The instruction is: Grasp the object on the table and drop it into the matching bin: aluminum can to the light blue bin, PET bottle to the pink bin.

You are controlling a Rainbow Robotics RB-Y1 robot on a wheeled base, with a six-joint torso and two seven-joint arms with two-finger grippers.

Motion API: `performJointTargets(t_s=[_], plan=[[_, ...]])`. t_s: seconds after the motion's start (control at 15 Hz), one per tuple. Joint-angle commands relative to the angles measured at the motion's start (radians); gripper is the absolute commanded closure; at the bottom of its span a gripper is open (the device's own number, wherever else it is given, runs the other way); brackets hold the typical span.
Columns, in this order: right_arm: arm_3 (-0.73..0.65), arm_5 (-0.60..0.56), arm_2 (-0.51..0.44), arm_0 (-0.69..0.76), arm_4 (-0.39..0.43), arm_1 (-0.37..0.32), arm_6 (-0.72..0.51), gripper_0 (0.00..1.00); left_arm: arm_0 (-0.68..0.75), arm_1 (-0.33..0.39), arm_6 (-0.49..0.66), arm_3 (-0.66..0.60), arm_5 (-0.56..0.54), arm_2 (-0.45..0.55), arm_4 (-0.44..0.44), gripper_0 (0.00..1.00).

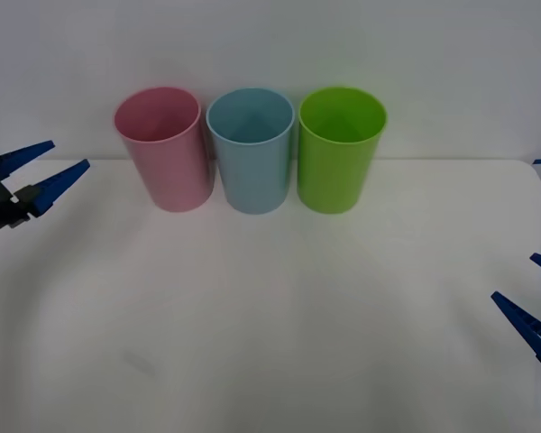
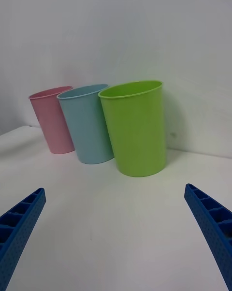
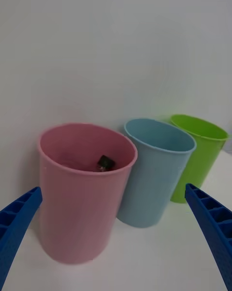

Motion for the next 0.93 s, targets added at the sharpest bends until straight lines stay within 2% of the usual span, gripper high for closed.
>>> performJointTargets(t_s=[0.07, 0.33, 0.53, 0.93], plan=[[0.0, 0.0, 0.0, 0.0, 0.0, 0.0, 0.0, 0.0, 0.066, 0.032, -0.046, 0.0, -0.057, 0.012, 0.036, 0.0], [0.0, 0.0, 0.0, 0.0, 0.0, 0.0, 0.0, 0.0, 0.155, 0.063, -0.081, 0.0, -0.143, 0.028, 0.075, 0.0], [0.0, 0.0, 0.0, 0.0, 0.0, 0.0, 0.0, 0.0, 0.218, 0.074, -0.156, 0.0, -0.171, 0.035, 0.105, 0.0], [0.0, 0.0, 0.0, 0.0, 0.0, 0.0, 0.0, 0.0, 0.307, 0.095, -0.288, 0.0, -0.302, 0.052, 0.129, 0.0]])
